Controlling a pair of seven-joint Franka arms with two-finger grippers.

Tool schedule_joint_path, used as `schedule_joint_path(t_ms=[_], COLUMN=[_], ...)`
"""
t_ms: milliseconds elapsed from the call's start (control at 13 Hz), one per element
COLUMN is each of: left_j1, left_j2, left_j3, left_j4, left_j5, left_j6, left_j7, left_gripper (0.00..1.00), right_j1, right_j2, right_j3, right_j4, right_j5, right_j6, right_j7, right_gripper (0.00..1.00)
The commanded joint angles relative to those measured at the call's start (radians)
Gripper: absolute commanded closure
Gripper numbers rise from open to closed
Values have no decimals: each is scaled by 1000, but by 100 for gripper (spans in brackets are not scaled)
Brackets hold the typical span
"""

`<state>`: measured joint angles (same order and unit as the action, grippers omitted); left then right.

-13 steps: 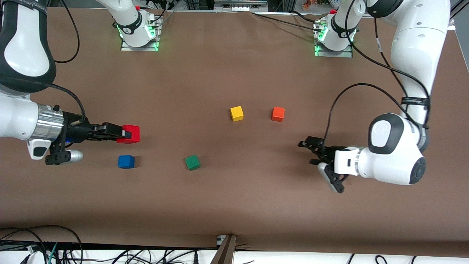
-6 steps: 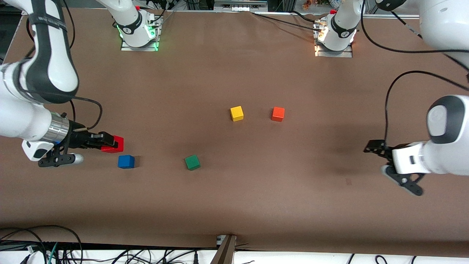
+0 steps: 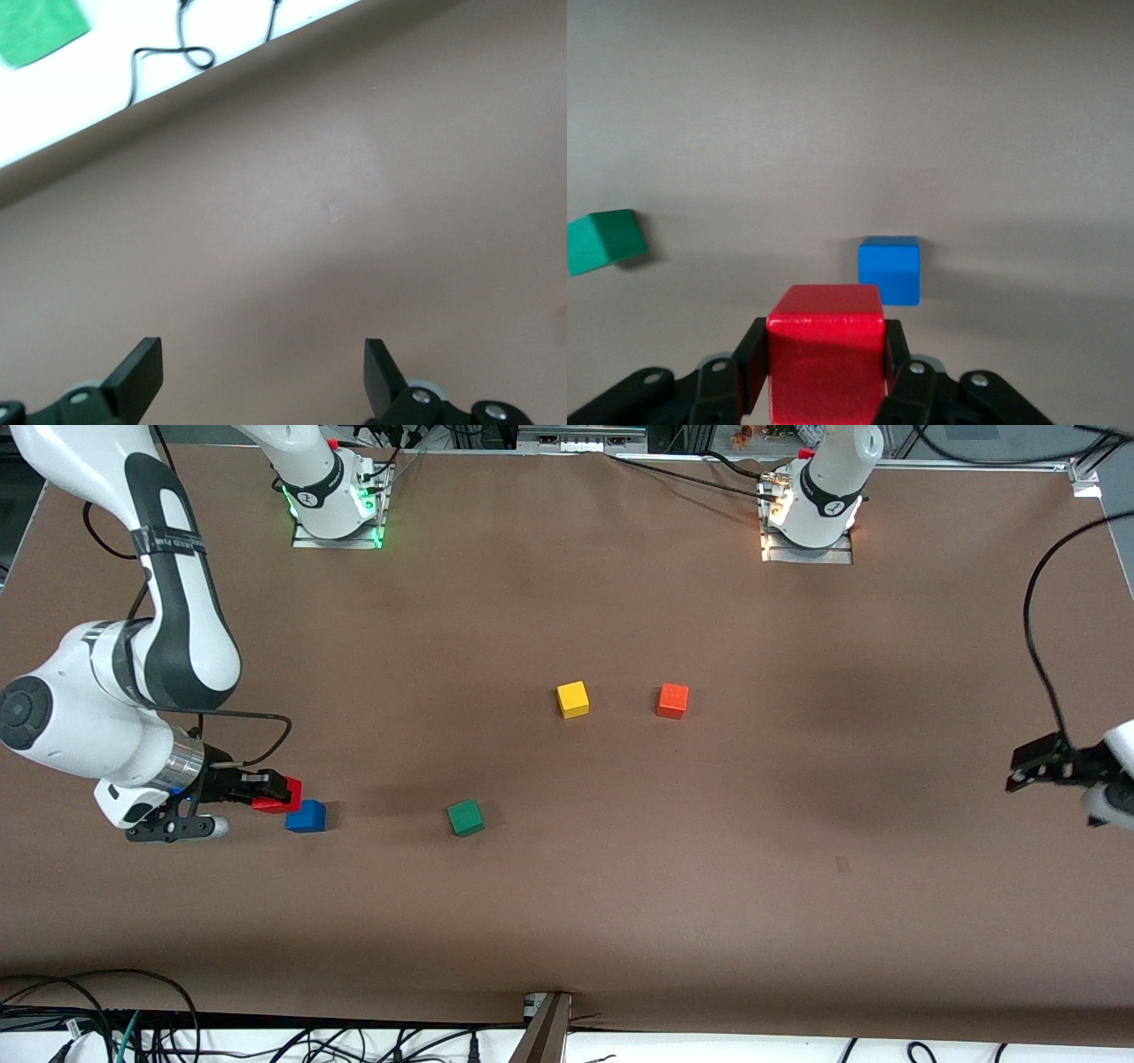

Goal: Pass red block to right arm, stack on blue

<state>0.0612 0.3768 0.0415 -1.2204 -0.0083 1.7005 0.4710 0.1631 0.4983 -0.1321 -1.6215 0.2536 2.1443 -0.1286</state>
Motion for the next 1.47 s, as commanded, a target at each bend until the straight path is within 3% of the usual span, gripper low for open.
schedule_joint_path(t_ms=[0,154,231,617,1389], left_j1=[-6,-23,-30,-41,-40], left_j2=[-150,-186,-194,-237,-191], left_j3=[-2,-9,-15,-17,-17], left_j4=[-149,-154,-154,-243,-203], left_j5=[27,19,17,-7,-29], left_j6=[-74,-181,-209,-226,-225], left_j7=[-171,-298,-354,-379,-387], left_gripper=[0,0,0,0,0], right_j1=[6,12,12,6,4], right_j2=[38,63,66,85,143], right_j3=[-6,-3,-3,-3,-3], right_j4=[0,0,2,14,43], right_j5=[-25,-120,-125,-120,-113], right_j6=[48,74,74,78,92], right_j7=[19,97,101,90,64], right_gripper=[87,87,87,87,87])
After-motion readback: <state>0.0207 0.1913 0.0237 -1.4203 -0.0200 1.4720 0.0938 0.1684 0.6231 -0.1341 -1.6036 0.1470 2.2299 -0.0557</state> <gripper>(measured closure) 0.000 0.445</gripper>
